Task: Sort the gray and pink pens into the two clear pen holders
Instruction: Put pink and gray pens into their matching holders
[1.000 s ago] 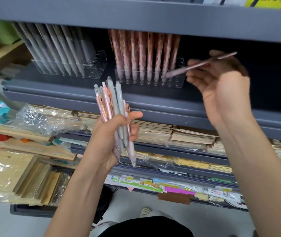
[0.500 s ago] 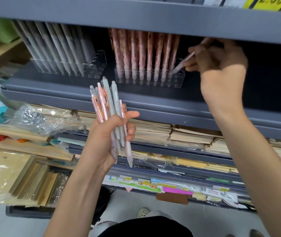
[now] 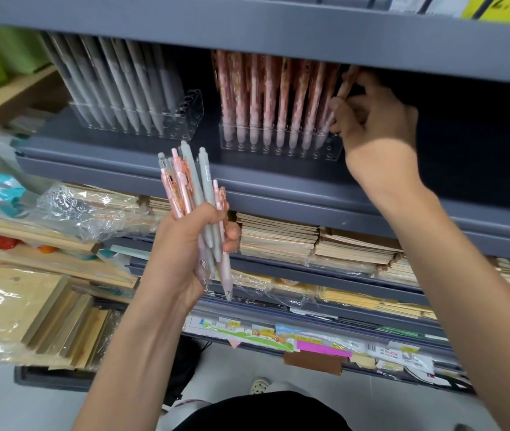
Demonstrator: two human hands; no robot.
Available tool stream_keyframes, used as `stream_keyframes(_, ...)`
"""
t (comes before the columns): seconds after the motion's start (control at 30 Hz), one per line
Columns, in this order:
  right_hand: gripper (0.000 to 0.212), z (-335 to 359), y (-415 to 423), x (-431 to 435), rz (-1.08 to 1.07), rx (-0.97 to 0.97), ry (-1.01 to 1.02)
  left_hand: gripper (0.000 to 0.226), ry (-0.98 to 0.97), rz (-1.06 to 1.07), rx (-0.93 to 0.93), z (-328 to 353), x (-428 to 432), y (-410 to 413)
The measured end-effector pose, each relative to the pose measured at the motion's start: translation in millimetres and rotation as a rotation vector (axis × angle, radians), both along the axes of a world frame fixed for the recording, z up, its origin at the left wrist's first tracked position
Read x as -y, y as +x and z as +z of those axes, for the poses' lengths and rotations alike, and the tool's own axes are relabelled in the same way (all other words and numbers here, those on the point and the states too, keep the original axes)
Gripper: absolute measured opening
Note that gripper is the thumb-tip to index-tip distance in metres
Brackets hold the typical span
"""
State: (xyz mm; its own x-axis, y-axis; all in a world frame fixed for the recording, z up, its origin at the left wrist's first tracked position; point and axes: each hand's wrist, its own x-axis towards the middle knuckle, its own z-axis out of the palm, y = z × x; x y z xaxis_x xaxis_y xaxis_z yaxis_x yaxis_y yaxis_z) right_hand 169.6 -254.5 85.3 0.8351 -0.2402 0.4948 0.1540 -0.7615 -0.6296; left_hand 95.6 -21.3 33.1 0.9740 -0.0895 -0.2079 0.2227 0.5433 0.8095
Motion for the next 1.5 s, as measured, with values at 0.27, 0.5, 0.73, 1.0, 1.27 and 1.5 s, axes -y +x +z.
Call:
stream_keyframes(0.27, 0.041, 8.5, -2.8, -9.3, -0.120, -0.040, -0.253, 0.023, -0.019, -0.021, 0.047, 2.6, -5.1, 3.2)
stream_keyframes(0.5, 0.033, 11.5, -4.9, -11.9, -0.147, -0.080, -0.268, 0.016, -0.012, -0.015, 0.034, 2.9, -10.2, 9.7)
stream_keyframes(0.73, 0.039, 9.0, -29.0, -24.5, -0.159, 0.094, 0.136, 0.016, -0.032, -0.061, 0.014, 6.7, -20.2, 18.3)
stream_keyframes(1.0, 0.007, 9.6, -45.8, -81.8, 0.426, -0.311, 0.162, 0.035, 0.035, -0.179, 0.049, 15.8, -29.6, 24.7)
stream_keyframes(1.27, 0.014, 1.4, -45.9, -81.8, 0.590, -0.362, 0.412, 0.039, -0.017, -0.256, 0.062, 21.2, -32.0, 27.0)
stream_keyframes(1.5, 0.013, -5.6, -61.5, -43.6, 0.619, -0.125, 0.860, 0.015, 0.017, -0.162, 0.016, 13.3, -17.8, 32.5)
